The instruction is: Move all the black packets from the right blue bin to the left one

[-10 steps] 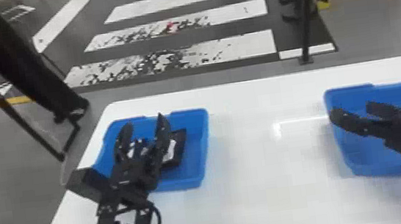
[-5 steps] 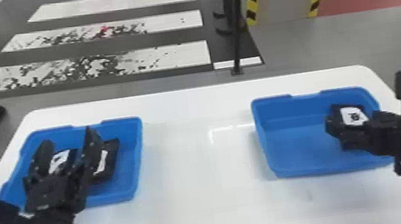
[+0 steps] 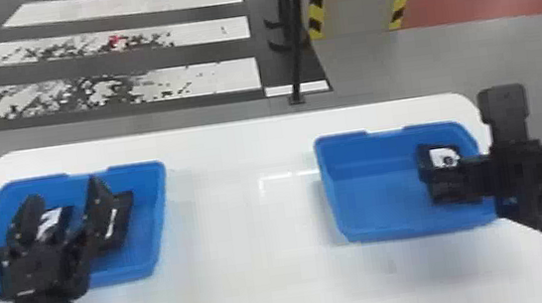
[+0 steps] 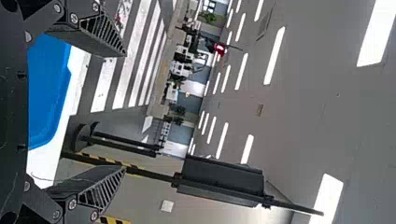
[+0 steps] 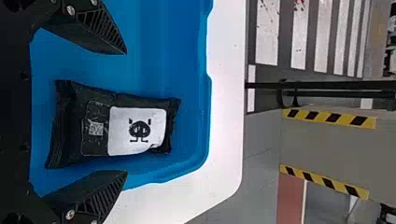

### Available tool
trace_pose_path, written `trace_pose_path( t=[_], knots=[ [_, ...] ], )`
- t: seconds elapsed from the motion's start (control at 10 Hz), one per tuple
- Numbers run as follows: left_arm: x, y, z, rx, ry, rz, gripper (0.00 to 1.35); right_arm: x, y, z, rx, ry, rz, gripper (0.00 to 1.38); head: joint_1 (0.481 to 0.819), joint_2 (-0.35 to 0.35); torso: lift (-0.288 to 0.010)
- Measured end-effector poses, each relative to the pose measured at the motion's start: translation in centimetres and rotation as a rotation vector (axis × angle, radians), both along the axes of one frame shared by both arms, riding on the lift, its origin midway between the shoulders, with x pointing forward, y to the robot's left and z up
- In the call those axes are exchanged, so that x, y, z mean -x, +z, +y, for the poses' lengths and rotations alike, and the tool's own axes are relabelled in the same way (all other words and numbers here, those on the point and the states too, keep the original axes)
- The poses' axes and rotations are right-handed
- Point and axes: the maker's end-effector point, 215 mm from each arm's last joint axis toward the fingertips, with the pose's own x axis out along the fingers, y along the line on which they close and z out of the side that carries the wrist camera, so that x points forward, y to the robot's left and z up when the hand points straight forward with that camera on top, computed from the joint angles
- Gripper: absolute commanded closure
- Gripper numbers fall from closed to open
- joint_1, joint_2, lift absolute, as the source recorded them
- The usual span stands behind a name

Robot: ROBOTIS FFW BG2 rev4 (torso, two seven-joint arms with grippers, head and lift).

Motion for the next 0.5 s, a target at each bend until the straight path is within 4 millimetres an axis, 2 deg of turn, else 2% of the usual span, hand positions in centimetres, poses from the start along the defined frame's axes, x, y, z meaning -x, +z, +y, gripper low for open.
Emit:
trace_pose_path(
  t=[0.2, 0.5],
  knots=[
    [0.1, -0.1, 0.1, 0.004, 0.001, 0.0, 0.21, -0.4, -1.7, 0.0, -0.025, -0.006, 0.046, 0.16, 0.695, -0.054, -0.168],
    [0.1, -0.1, 0.0, 0.005, 0.0, 0.0, 0.22, -0.6, -3.2, 0.3, -0.019, -0.01, 0.089, 0.2, 0.695, -0.051, -0.168]
  ],
)
